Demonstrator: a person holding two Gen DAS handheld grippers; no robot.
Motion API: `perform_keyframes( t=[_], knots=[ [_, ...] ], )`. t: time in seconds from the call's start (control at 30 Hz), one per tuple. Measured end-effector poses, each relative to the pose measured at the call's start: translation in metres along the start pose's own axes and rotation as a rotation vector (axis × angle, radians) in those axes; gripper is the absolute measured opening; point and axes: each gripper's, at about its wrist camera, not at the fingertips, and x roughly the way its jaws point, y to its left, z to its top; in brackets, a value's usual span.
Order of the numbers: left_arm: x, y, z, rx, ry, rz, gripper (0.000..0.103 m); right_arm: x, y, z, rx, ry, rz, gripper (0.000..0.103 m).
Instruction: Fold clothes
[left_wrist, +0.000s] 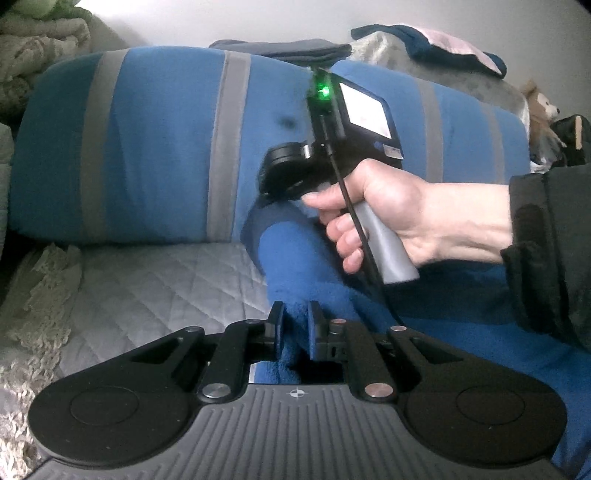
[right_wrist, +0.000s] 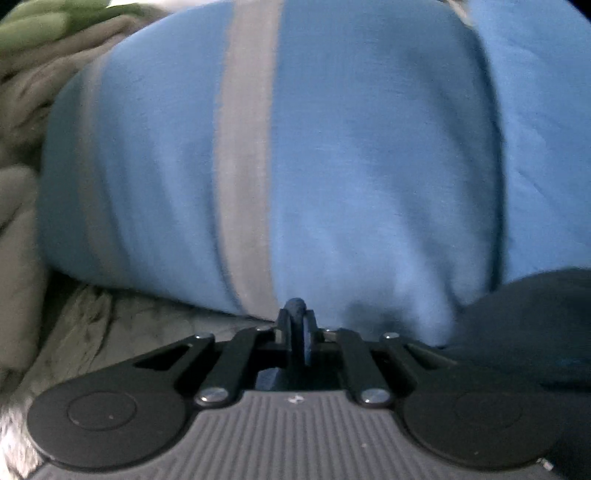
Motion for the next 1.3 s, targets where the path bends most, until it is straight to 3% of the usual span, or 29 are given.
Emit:
perform_keyframes(
  t=[0.1,0.13,0.17,0.2,0.27,0.33,0.4,0.47,0.57,0.6,0.63,0.67,0.73,0.77,0.87,0.97,1.0,1.03,1.1,1.17,1.27,1.3],
  knots=[
    [-0.004,-0.004,0.0,0.008,0.002,0.004,0.013,-0.004,-0.004,0.004,0.012,0.025,-0.056,0.008],
    [-0.004,-0.005,-0.001,0.015,0.002,0.005,0.013,-0.007,-0.003,0.006,0.014,0.041,-0.073,0.014],
    [-0.004,-0.008,-0.001,0.03,0.001,0.007,0.013,-0.009,-0.002,0.009,0.016,0.057,-0.091,0.034],
    [-0.005,-0.011,-0.001,0.048,-0.002,0.009,0.012,-0.011,-0.001,0.011,0.018,0.072,-0.108,0.039],
    [-0.006,-0.017,-0.002,0.08,-0.005,0.009,0.012,-0.022,0.014,0.02,-0.028,0.111,-0.133,0.064],
    [-0.005,-0.02,-0.002,0.093,-0.006,0.012,0.013,-0.035,0.032,0.025,-0.077,0.153,-0.133,0.077],
    [-0.004,-0.022,-0.002,0.101,-0.005,0.017,0.013,-0.04,0.053,0.025,-0.129,0.241,-0.14,0.08],
    [-0.003,-0.021,-0.002,0.103,-0.005,0.021,0.013,-0.037,0.07,0.021,-0.145,0.339,-0.173,0.081],
    [-0.004,-0.02,-0.004,0.119,-0.014,0.028,0.013,-0.022,0.082,0.002,-0.175,0.419,-0.245,0.077],
    [-0.005,-0.019,-0.006,0.127,-0.018,0.034,0.013,-0.017,0.086,-0.004,-0.185,0.444,-0.269,0.058],
    [-0.007,-0.017,-0.008,0.133,-0.022,0.043,0.013,-0.015,0.083,-0.009,-0.168,0.424,-0.288,0.024],
    [-0.008,-0.012,-0.011,0.127,-0.022,0.049,0.013,-0.014,0.076,-0.01,-0.106,0.402,-0.274,0.015],
    [-0.011,0.003,-0.016,0.088,-0.01,0.058,0.01,-0.015,0.061,-0.007,0.004,0.362,-0.235,0.012],
    [-0.012,0.015,-0.019,0.047,0.007,0.071,0.0,-0.013,0.058,-0.006,0.013,0.338,-0.238,0.011],
    [-0.021,0.05,-0.029,-0.101,0.022,0.086,0.0,-0.015,0.053,-0.006,0.035,0.302,-0.243,0.01],
    [-0.027,0.063,-0.028,-0.186,-0.047,0.036,0.005,-0.015,0.053,-0.003,0.035,0.3,-0.23,0.01],
    [-0.026,0.063,-0.027,-0.192,-0.076,0.009,0.018,-0.017,0.054,-0.002,0.024,0.298,-0.23,0.01],
    [-0.026,0.063,-0.025,-0.197,-0.104,-0.018,0.044,-0.018,0.056,0.0,0.021,0.3,-0.226,0.011],
    [-0.018,0.058,-0.021,-0.185,-0.127,-0.074,0.068,-0.02,0.058,0.001,0.013,0.302,-0.223,0.011],
    [-0.005,0.049,-0.013,-0.133,-0.14,-0.127,0.068,-0.021,0.06,0.0,0.005,0.307,-0.222,0.01],
    [0.013,0.037,-0.008,-0.047,-0.137,-0.147,0.066,-0.017,0.061,0.001,-0.002,0.314,-0.225,0.011],
    [0.016,0.035,-0.009,-0.035,-0.125,-0.145,0.036,-0.017,0.061,0.001,-0.004,0.314,-0.225,0.011]
  ],
)
